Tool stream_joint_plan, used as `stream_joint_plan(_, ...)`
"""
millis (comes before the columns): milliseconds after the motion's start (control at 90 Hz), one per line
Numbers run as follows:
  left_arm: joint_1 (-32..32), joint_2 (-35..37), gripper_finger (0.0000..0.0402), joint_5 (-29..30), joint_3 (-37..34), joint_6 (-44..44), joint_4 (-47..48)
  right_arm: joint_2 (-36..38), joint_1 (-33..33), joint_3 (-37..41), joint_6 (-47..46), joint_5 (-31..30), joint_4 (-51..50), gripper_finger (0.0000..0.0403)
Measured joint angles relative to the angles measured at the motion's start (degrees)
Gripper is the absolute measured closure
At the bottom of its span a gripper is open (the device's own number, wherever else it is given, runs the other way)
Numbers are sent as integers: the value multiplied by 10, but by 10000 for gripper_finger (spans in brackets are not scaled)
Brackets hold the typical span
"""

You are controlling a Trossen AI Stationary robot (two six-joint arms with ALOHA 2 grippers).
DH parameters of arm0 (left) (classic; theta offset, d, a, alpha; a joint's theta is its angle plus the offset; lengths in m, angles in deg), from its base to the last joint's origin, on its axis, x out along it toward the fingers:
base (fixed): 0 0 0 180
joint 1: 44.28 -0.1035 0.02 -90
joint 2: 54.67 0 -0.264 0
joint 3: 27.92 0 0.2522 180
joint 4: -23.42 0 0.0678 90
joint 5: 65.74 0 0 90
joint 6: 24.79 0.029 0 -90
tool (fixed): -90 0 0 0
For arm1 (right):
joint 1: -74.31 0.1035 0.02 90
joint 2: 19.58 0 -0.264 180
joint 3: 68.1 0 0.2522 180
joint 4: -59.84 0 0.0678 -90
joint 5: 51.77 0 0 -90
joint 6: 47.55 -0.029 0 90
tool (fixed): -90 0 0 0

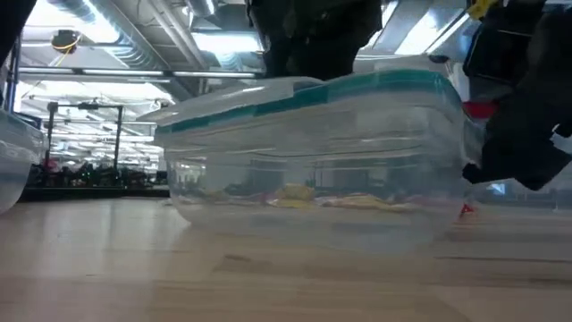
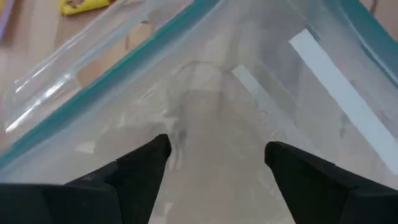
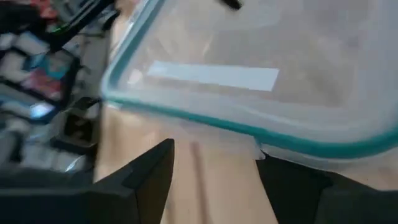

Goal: Sort candy
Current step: Open the rectangular transparent bin

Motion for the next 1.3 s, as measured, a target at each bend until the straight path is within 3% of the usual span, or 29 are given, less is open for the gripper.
stream_joint_plan(156,11,0,128,-8,-1,5,-11,2,19,-2,-29,61,39,194)
stream_joint_plan(400,12,0,128,-11,-1,1,-27,12,56,-21,-55,85,59,194)
stream_joint_plan(556,12,0,128,-15,3,19,-23,35,56,-41,-64,86,-23,194)
stream_joint_plan(722,14,36,128,23,8,18,-13,106,56,-63,-56,61,-101,194)
stream_joint_plan(844,13,63,128,56,20,23,7,163,56,-81,-55,-24,-206,194)
stream_joint_plan(956,13,89,128,83,47,13,5,194,42,-85,-130,-113,-317,194)
stream_joint_plan(1144,36,115,128,107,72,-24,36,191,-27,-85,-246,-120,-421,194)
stream_joint_plan(1300,75,126,128,112,93,-66,138,169,-97,-83,-280,-70,-469,194)
